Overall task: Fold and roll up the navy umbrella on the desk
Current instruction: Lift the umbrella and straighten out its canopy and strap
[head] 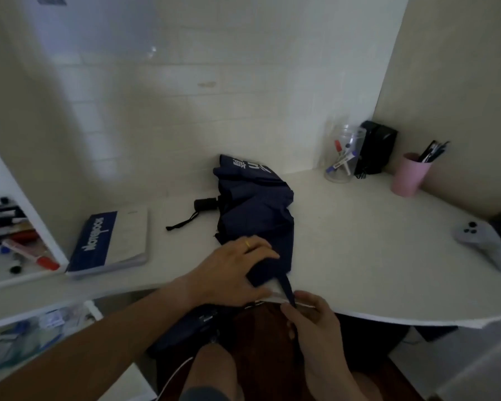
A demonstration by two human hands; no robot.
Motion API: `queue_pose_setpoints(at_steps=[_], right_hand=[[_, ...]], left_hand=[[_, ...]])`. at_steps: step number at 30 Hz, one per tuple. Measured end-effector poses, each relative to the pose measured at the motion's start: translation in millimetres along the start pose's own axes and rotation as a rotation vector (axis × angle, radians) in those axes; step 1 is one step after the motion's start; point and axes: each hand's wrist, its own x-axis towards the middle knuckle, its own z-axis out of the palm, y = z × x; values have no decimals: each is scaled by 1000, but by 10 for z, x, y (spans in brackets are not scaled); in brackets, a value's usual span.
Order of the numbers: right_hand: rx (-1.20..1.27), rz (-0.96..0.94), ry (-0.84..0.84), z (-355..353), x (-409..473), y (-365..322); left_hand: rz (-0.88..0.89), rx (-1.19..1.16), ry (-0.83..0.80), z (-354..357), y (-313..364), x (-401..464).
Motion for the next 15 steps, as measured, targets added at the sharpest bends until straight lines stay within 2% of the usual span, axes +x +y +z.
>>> queue_pose_setpoints(at_steps=[2, 7, 10, 13, 15], right_hand=[[29, -8, 6, 23, -77, -38], [7, -49, -15, -42, -233, -19], [-62, -6, -45, -66, -310, 78], [-335, 8, -131, -124, -329, 169], [-769, -228, -107, -166, -284, 87]], left_hand=[[-16, 53, -97, 194, -4, -96], [21, 161, -74, 321, -89, -244], [16, 197, -55, 320, -26, -314], [-1, 166, -30, 283, -32, -419], [24, 170, -32, 256, -84, -506]])
